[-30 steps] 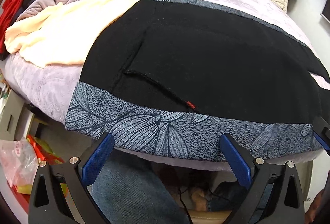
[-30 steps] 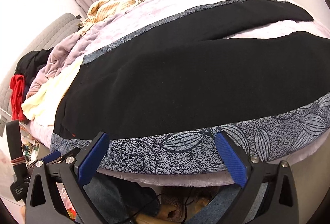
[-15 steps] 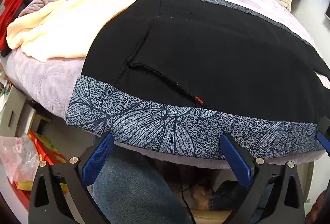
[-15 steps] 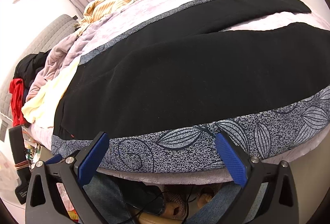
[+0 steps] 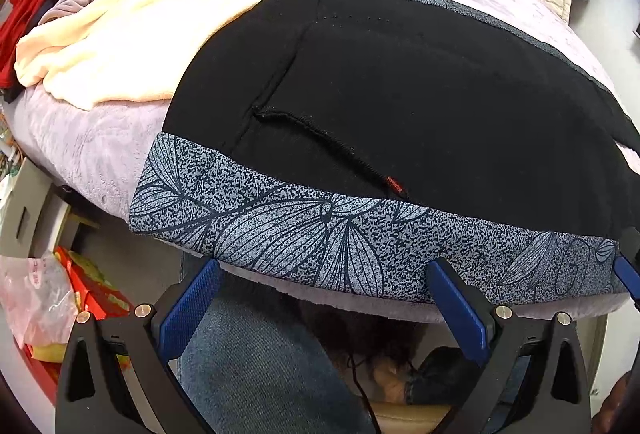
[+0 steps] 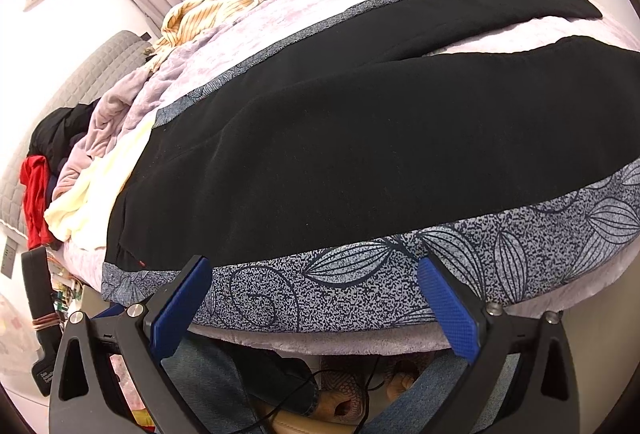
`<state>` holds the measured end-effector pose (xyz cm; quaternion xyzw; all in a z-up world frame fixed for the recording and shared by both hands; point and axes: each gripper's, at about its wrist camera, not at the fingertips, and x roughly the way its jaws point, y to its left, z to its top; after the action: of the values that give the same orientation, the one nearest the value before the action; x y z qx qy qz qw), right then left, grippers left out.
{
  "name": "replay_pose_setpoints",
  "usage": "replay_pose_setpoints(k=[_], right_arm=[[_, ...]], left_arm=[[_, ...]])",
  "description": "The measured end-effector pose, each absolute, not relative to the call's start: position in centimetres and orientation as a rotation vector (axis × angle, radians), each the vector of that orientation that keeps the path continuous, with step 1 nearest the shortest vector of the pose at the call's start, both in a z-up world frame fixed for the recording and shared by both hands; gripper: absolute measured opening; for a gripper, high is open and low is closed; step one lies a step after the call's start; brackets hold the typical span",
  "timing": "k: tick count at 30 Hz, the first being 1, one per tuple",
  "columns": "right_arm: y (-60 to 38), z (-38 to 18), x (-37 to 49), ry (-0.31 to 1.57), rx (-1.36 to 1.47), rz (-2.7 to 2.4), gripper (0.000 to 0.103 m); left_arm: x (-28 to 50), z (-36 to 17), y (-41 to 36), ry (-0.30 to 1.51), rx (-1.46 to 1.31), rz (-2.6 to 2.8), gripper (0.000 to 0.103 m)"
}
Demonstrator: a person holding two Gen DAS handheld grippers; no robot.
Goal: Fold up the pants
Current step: 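Move both grippers toward the patterned band of the black pants, then grasp the patterned band with both grippers and lift it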
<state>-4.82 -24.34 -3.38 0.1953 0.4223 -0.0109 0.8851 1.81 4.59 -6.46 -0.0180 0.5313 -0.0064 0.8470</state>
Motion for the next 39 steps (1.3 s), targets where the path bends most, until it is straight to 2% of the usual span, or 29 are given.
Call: replay_pose_setpoints(k=[22,39], right_arm=[[-25.9,-3.7,-5.8,0.865,0.449,-0.02,0.103],[-26.2,-6.2,-6.8,0.863,0.679,0.238,0.103]], left_arm=[[1.3,-6.5,3.5,1.115,-0.015,-0.019,0.103],[1.1,-6.3,4.1,1.1,-0.066,-0.098,0.103]])
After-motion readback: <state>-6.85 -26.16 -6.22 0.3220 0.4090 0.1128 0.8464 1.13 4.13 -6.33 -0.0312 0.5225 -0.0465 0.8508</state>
